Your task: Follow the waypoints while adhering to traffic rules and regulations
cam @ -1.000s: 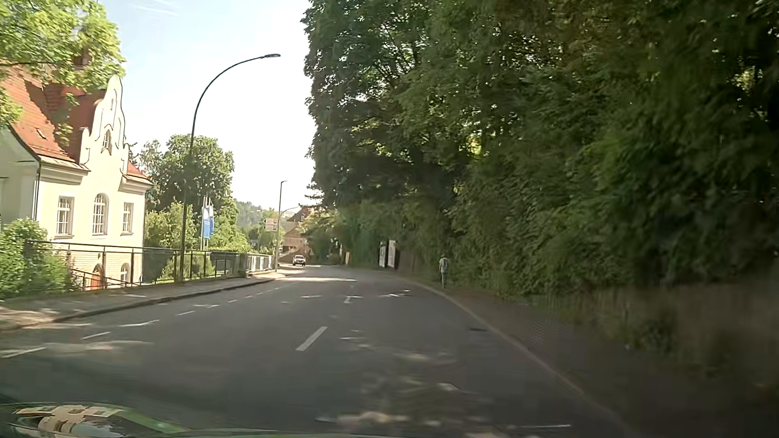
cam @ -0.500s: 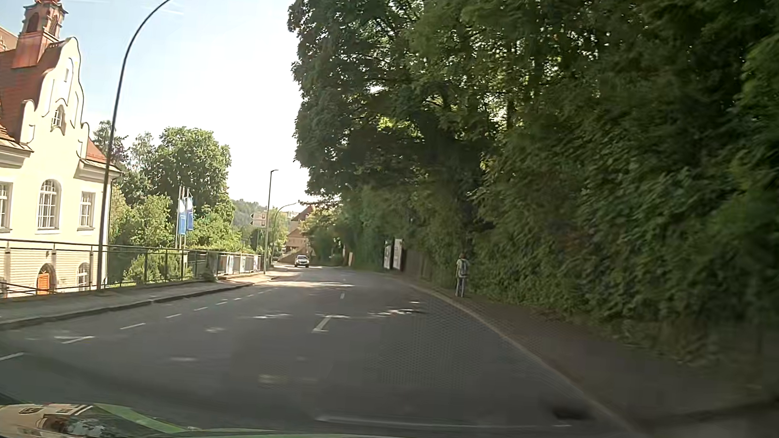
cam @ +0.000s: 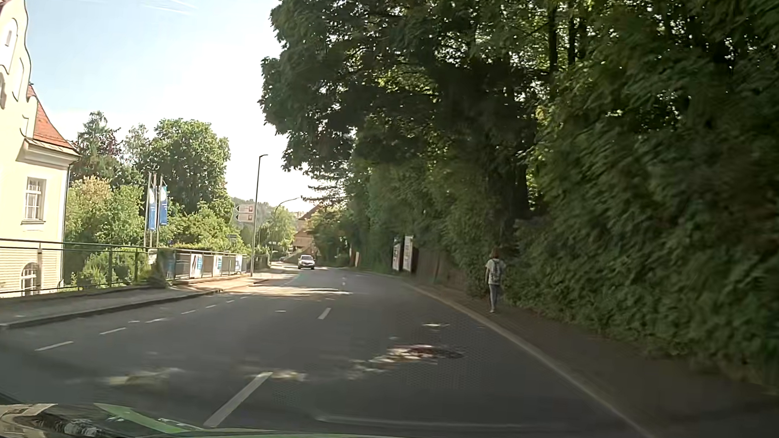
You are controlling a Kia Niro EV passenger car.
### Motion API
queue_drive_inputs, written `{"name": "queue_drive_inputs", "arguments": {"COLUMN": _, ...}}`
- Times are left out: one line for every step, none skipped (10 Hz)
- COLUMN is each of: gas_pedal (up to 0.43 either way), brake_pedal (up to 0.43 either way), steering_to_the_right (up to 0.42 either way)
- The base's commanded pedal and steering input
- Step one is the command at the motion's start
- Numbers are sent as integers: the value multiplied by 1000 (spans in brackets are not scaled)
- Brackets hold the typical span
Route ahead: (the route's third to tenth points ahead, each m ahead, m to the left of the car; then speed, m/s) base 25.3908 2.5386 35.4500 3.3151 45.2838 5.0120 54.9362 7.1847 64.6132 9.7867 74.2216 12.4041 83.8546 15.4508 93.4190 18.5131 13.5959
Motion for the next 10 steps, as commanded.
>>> {"name": "queue_drive_inputs", "arguments": {"gas_pedal": 39, "brake_pedal": 0, "steering_to_the_right": -16}}
{"name": "queue_drive_inputs", "arguments": {"gas_pedal": 39, "brake_pedal": 0, "steering_to_the_right": -17}}
{"name": "queue_drive_inputs", "arguments": {"gas_pedal": 39, "brake_pedal": 0, "steering_to_the_right": -19}}
{"name": "queue_drive_inputs", "arguments": {"gas_pedal": 39, "brake_pedal": 0, "steering_to_the_right": -20}}
{"name": "queue_drive_inputs", "arguments": {"gas_pedal": 39, "brake_pedal": 0, "steering_to_the_right": -21}}
{"name": "queue_drive_inputs", "arguments": {"gas_pedal": 39, "brake_pedal": 0, "steering_to_the_right": -22}}
{"name": "queue_drive_inputs", "arguments": {"gas_pedal": 39, "brake_pedal": 0, "steering_to_the_right": -23}}
{"name": "queue_drive_inputs", "arguments": {"gas_pedal": 39, "brake_pedal": 0, "steering_to_the_right": -23}}
{"name": "queue_drive_inputs", "arguments": {"gas_pedal": 39, "brake_pedal": 0, "steering_to_the_right": -23}}
{"name": "queue_drive_inputs", "arguments": {"gas_pedal": 39, "brake_pedal": 0, "steering_to_the_right": -23}}
